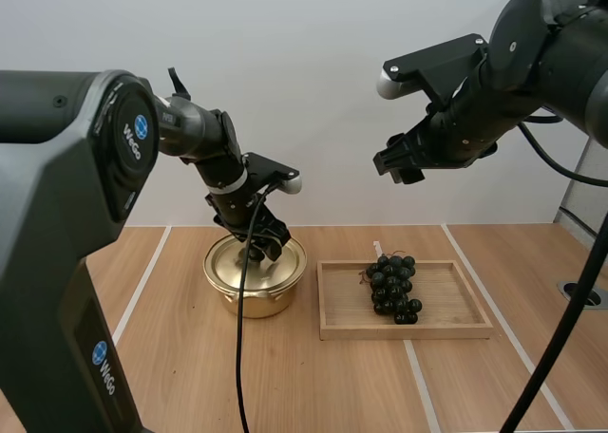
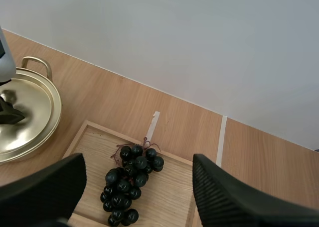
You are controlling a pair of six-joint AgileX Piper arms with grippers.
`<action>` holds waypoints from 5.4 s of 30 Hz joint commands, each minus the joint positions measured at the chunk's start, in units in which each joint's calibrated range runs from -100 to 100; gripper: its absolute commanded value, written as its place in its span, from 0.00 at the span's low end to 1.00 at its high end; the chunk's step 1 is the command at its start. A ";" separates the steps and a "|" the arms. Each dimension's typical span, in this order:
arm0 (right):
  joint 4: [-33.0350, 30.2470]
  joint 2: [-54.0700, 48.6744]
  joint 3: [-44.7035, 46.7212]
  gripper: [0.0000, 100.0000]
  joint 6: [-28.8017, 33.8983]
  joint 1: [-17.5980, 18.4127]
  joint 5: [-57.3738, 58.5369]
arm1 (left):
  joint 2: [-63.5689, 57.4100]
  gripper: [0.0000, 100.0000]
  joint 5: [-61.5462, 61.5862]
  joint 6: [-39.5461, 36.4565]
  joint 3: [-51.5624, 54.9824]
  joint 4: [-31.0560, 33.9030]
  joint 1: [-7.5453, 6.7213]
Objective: Open the pot, put the grape inside, and close it
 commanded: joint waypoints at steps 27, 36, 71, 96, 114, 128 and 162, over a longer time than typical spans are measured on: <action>-0.43 -0.07 -0.11 1.00 1.01 0.03 0.82 | -7.21 0.00 6.56 -5.01 -3.65 2.63 -0.18; -0.53 8.19 -0.11 1.00 2.13 0.03 2.19 | -22.26 0.00 6.43 -5.85 -8.92 2.52 -0.18; -0.66 39.12 -0.11 1.00 5.82 0.03 -10.88 | -51.53 0.00 -3.56 -6.15 -11.14 -3.74 -0.18; -0.46 51.54 -0.11 1.00 6.25 0.03 -17.40 | -51.53 0.00 -1.59 -5.95 -11.14 -5.60 -0.18; 1.55 51.45 -0.11 0.00 6.25 0.03 -14.27 | -51.53 0.00 -1.59 -5.95 -11.14 -5.60 -0.18; 1.80 40.45 -1.36 0.00 5.94 0.03 -13.58 | -51.53 0.00 -1.60 -5.77 -15.79 -5.60 -0.18; 2.44 32.31 -3.65 0.00 5.85 0.03 -6.84 | -53.95 0.00 -1.23 -5.77 -17.74 -4.38 -0.18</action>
